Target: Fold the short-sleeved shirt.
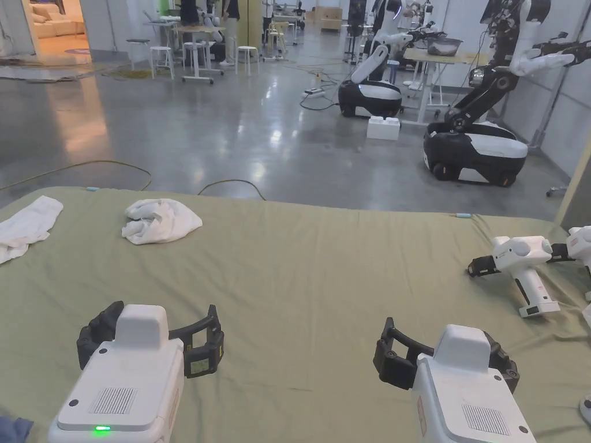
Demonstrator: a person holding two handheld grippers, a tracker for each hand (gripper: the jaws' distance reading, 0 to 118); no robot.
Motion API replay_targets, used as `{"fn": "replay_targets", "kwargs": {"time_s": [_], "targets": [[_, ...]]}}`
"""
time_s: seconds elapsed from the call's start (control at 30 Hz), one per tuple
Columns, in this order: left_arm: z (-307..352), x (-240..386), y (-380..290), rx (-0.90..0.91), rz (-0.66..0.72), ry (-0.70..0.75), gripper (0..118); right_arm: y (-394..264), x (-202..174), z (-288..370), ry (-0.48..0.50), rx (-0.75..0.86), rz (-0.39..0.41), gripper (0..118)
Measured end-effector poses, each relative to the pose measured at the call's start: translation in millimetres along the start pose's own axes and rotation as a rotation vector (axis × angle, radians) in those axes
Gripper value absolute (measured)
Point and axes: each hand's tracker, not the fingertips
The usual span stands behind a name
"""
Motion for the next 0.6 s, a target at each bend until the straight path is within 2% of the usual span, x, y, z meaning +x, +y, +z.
{"fn": "replay_targets", "kwargs": {"time_s": [0.17,0.27,0.47,0.6], "targets": [[-2,0,0,-0.007,0.035,0.008,112,6,4,-1,0.088,-0.037,-0.076,113],[-2,-1,1,0.01,0.063,0.0,112,11,6,-2,0.101,-0.055,-0.111,113],[-3,-2,7,0.04,0.128,-0.016,112,23,8,-10,0.04,-0.167,-0.199,113],[-9,-6,9,0.003,0.187,-0.029,113,25,9,-16,0.026,-0.196,-0.197,113]]}}
